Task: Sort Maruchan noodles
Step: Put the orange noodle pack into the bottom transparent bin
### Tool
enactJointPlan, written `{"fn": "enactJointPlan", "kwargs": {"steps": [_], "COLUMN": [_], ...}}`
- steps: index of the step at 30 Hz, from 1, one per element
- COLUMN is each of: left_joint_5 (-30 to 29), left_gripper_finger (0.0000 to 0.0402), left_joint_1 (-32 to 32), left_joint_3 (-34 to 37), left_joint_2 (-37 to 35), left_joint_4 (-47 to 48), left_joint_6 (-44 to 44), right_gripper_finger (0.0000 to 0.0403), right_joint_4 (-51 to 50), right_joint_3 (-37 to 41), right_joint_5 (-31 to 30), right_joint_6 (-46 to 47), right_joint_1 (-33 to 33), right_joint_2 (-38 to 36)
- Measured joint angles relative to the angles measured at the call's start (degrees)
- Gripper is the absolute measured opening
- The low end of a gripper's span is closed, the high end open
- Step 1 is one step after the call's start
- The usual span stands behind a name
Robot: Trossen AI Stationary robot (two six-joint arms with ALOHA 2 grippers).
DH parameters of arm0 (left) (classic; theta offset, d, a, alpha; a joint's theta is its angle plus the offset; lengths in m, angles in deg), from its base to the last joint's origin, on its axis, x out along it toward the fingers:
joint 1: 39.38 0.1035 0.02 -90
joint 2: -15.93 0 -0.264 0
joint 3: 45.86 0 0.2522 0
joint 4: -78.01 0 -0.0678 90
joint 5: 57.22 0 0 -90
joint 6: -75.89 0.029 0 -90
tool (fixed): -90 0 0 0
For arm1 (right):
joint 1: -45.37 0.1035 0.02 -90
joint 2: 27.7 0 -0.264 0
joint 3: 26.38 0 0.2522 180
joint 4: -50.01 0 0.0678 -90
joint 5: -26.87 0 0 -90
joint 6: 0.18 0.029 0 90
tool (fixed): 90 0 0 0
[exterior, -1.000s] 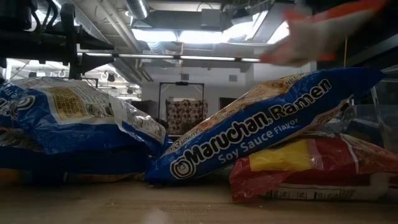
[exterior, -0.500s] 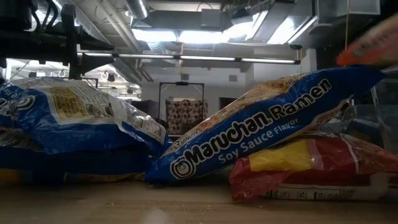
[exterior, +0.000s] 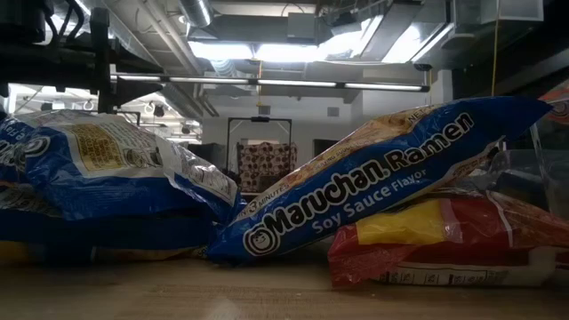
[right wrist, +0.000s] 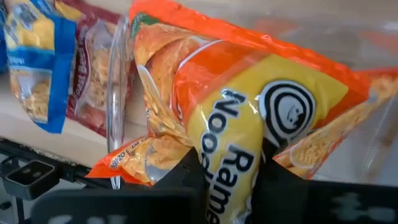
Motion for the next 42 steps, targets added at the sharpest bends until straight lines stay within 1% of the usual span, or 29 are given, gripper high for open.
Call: {"fn": "enactJointPlan", "kwargs": {"steps": [7,12,18,21,24,28,30,32,36,39,42], "left_joint_5": [-0.9,-1.1,-1.1,-1.1,-1.1,-1.1,-1.1,-1.1,-1.1,-1.1,-1.1], "left_gripper_finger": [0.0147,0.0147,0.0147,0.0147,0.0147,0.0147,0.0147,0.0147,0.0147,0.0147,0.0147], "left_joint_1": [0.0,0.0,0.0,0.0,0.0,0.0,0.0,0.0,0.0,0.0,0.0], "left_joint_3": [0.0,0.0,0.0,0.0,0.0,0.0,0.0,0.0,0.0,0.0,0.0], "left_joint_2": [0.0,0.0,0.0,0.0,0.0,0.0,0.0,0.0,0.0,0.0,0.0], "left_joint_4": [0.0,0.1,0.8,1.0,1.0,1.0,1.0,1.0,1.0,1.1,1.1], "left_joint_6": [0.0,0.0,0.0,0.0,0.0,0.0,0.0,0.0,0.0,0.0,0.0], "right_gripper_finger": [0.0066,0.0113,0.0177,0.0197,0.0207,0.0207,0.0203,0.0198,0.0187,0.0168,0.0137], "right_joint_4": [2.1,1.4,1.3,1.3,1.4,1.4,0.4,-1.0,-7.2,-9.5,-8.7], "right_joint_3": [0.0,0.1,0.1,0.1,0.1,0.0,-0.9,-2.7,-7.5,-8.5,-7.7], "right_joint_5": [0.6,3.1,3.3,5.6,6.0,5.9,4.5,2.9,1.5,0.9,0.8], "right_joint_6": [-2.1,-3.7,-4.3,-5.1,-5.2,-5.2,-5.2,-5.4,-6.4,-6.5,-7.3], "right_joint_1": [-0.1,-1.7,-1.5,-1.5,-1.5,-1.5,-1.5,-1.5,-1.5,-2.2,-2.8], "right_joint_2": [1.4,2.1,2.1,2.1,2.1,2.1,2.1,2.0,1.9,1.9,1.9]}}
